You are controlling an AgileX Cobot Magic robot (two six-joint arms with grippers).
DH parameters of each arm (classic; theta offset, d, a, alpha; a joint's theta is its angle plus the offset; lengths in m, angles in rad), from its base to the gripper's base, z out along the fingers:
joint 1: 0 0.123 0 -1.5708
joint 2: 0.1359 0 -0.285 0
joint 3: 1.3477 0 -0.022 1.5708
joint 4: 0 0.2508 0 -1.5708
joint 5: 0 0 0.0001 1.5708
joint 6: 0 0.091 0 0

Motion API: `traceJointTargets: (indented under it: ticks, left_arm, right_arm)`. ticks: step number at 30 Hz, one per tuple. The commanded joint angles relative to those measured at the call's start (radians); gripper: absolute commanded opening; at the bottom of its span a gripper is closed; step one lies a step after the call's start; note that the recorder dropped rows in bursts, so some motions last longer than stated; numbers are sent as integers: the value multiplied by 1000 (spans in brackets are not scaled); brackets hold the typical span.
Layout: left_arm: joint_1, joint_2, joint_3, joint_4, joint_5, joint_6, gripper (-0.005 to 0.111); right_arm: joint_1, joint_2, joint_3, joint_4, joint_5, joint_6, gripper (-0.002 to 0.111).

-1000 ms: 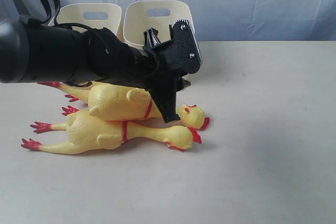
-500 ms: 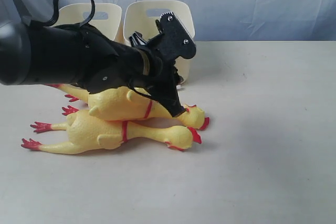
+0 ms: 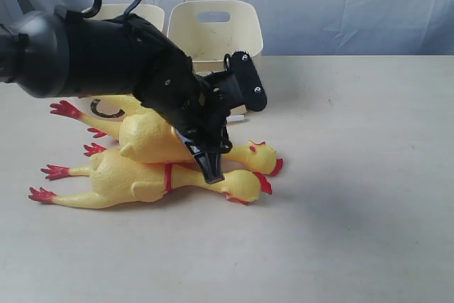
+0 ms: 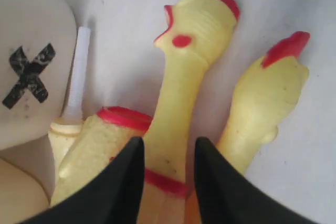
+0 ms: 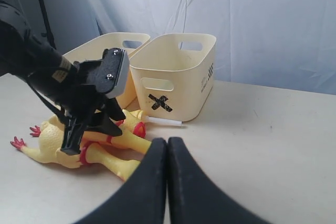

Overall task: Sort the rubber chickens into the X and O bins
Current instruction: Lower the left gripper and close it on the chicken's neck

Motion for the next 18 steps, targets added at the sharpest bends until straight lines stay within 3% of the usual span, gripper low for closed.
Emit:
traceJointTargets:
  ticks: [1,6,18]
  left_arm:
    - [-18,-2,-34,-29,18,156,32]
    - [-18,9,-59,-17,30,283,32]
    - [-31,142,-181,23,133,272,46]
  right_arm:
    - [2,-2,-6,2,-2,-6,0]
    - [2,-2,-6,2,-2,-6,0]
    - [2,-2,-6,2,-2,-6,0]
